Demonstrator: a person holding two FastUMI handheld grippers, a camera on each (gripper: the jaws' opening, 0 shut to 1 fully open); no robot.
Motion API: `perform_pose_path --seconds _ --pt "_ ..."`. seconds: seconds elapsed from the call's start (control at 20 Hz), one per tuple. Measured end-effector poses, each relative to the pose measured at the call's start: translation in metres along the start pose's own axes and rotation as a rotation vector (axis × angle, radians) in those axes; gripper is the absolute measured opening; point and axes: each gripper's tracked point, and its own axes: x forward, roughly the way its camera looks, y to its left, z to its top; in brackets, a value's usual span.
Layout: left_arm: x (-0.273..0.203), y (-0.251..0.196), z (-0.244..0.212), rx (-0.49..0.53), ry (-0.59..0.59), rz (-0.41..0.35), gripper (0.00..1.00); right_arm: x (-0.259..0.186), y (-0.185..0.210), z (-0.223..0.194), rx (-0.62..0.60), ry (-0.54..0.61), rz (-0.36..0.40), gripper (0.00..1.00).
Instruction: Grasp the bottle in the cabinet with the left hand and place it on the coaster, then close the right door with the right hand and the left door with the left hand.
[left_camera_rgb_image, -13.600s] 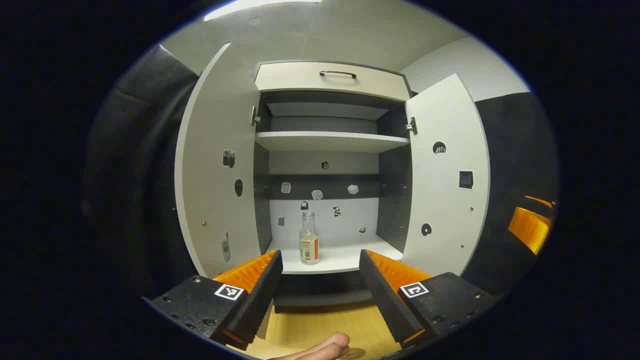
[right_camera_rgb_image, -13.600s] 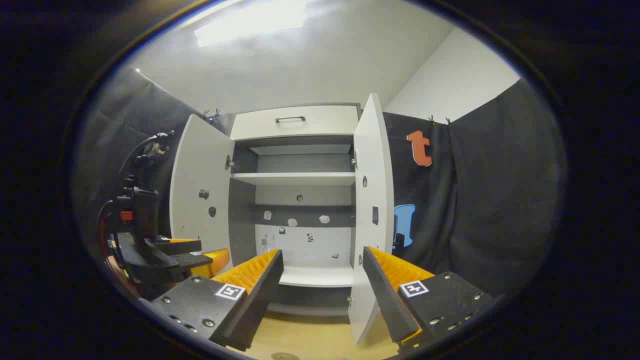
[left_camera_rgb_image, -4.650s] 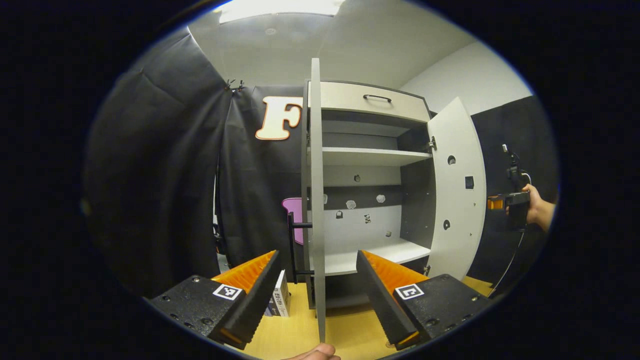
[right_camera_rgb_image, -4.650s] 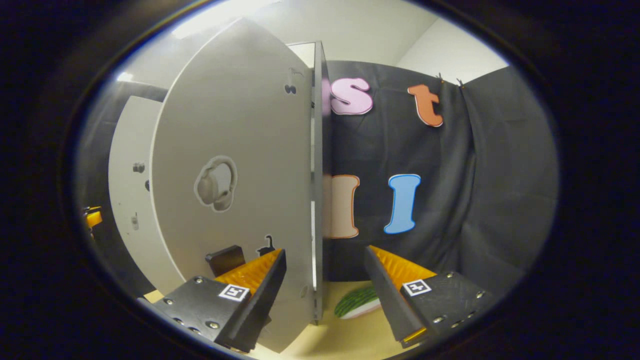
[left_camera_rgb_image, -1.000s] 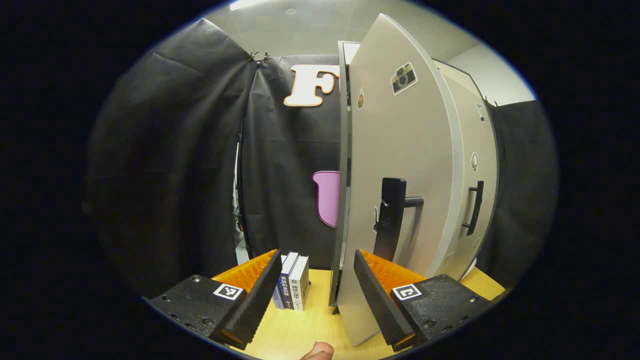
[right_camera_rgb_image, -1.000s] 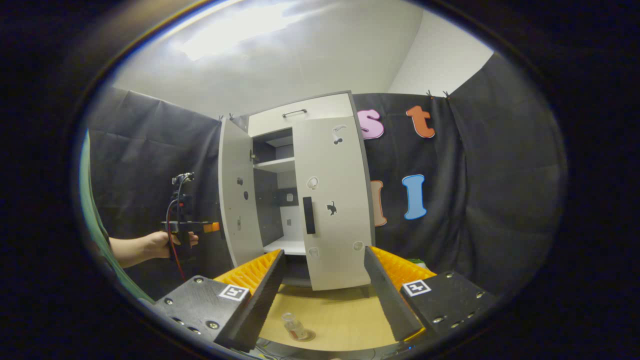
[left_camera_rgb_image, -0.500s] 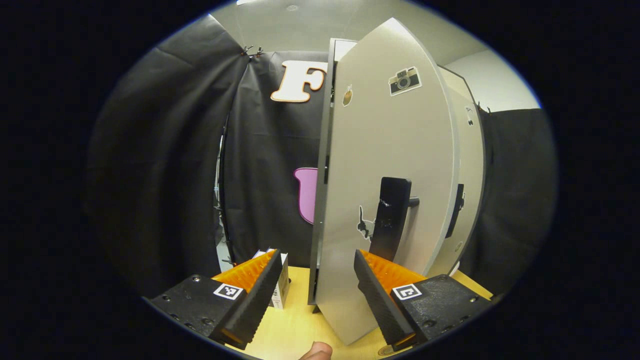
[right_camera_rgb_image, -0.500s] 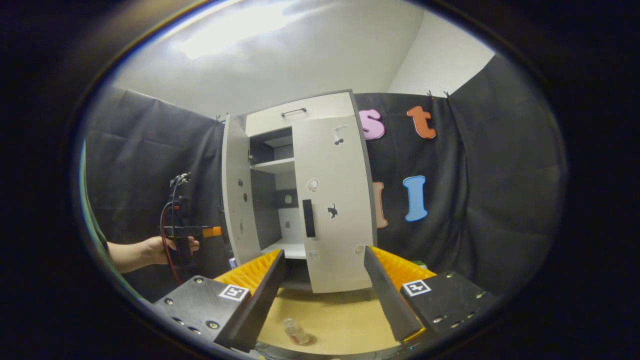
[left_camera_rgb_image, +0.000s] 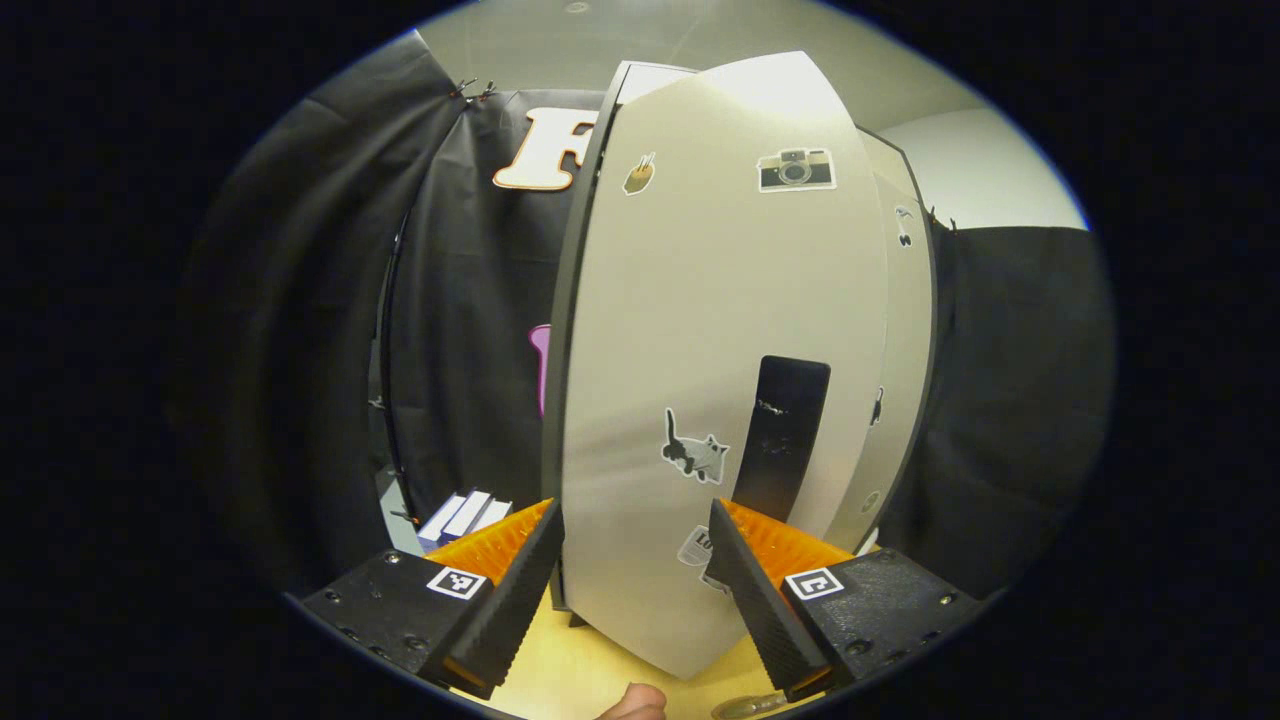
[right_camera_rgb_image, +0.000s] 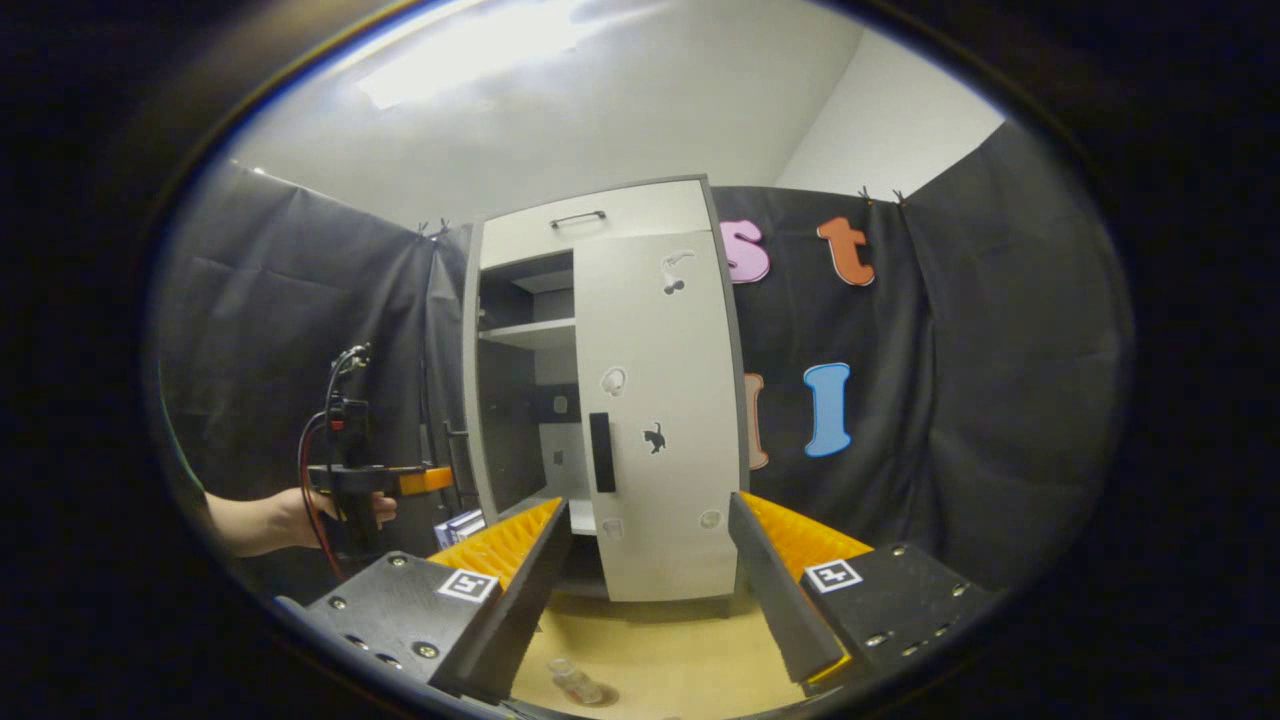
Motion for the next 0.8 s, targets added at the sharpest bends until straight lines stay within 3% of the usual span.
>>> perform_pose_path --seconds 0.4,0.8 --pt "-0.010 -0.051 0.018 0.077 -0.064 -0.051 0.95 0.018 -0.006 0.015 -0.047 -0.048 0.023 0.96" --pt "-0.077 -0.091 0.019 0.116 -0.083 -0.035 0.95 -0.022 -0.013 0.020 -0.050 -0.050 0.059 0.96"
